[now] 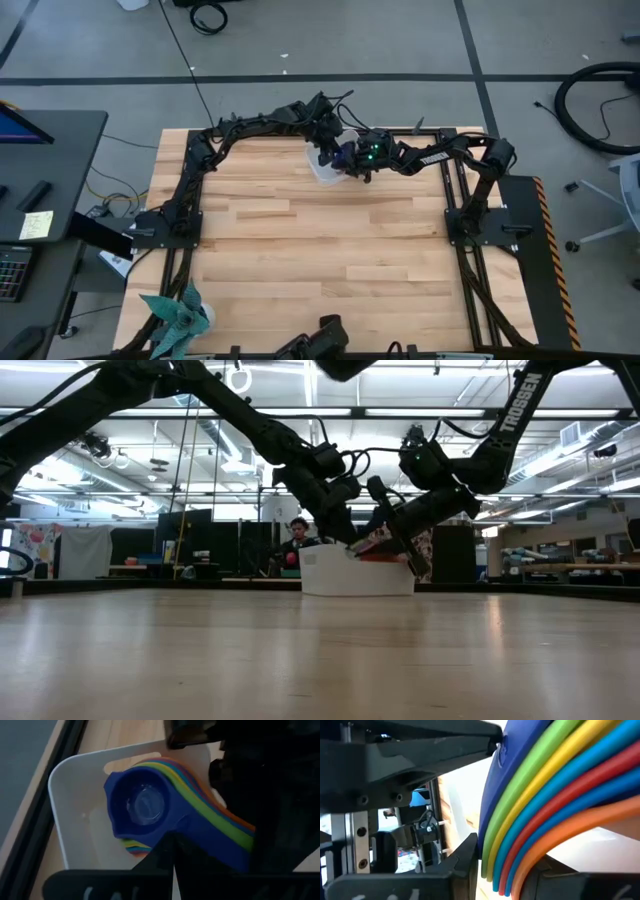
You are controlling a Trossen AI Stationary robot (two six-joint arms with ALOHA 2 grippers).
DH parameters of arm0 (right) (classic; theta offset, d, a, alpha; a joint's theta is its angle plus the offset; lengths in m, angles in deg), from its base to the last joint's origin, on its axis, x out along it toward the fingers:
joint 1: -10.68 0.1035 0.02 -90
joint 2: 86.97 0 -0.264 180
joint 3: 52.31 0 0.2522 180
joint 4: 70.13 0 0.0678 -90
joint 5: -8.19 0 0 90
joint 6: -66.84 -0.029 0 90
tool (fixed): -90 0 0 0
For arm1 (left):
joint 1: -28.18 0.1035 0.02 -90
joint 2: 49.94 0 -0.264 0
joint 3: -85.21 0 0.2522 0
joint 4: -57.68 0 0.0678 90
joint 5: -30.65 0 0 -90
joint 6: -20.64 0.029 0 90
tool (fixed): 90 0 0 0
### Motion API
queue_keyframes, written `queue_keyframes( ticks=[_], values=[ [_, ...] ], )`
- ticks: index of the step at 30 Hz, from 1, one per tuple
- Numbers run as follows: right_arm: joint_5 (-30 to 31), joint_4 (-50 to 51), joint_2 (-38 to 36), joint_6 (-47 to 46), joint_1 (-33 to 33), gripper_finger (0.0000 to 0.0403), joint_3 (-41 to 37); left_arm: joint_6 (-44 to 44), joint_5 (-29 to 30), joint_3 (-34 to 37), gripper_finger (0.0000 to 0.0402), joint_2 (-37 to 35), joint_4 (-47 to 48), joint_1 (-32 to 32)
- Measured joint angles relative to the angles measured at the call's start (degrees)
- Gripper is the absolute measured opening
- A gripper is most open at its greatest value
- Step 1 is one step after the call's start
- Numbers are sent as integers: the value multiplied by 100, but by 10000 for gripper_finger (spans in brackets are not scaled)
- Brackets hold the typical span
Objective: Nest measuring cups in basket
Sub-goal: Put the nested measuring cups into the white bin
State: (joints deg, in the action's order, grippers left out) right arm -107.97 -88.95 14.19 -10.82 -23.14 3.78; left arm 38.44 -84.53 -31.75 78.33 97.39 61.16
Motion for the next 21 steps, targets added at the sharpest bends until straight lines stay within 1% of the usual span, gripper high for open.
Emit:
queue_keyframes(
  ticks=[5, 10, 15, 21],
  values=[
    [3, -253, 20, 215, 22, 91, -18, 0, 340, -2, 8, -11, -3, 63],
    [-53, -638, 22, 192, 148, 91, -23, -10, 445, -10, 8, -23, 51, 155],
    [-18, -688, 11, 214, 425, 91, -11, -23, 443, 2, 8, -11, 239, 237],
    [54, -840, -6, 565, 692, 91, 8, -10, 468, 2, 8, 2, 213, 326]
  ],
)
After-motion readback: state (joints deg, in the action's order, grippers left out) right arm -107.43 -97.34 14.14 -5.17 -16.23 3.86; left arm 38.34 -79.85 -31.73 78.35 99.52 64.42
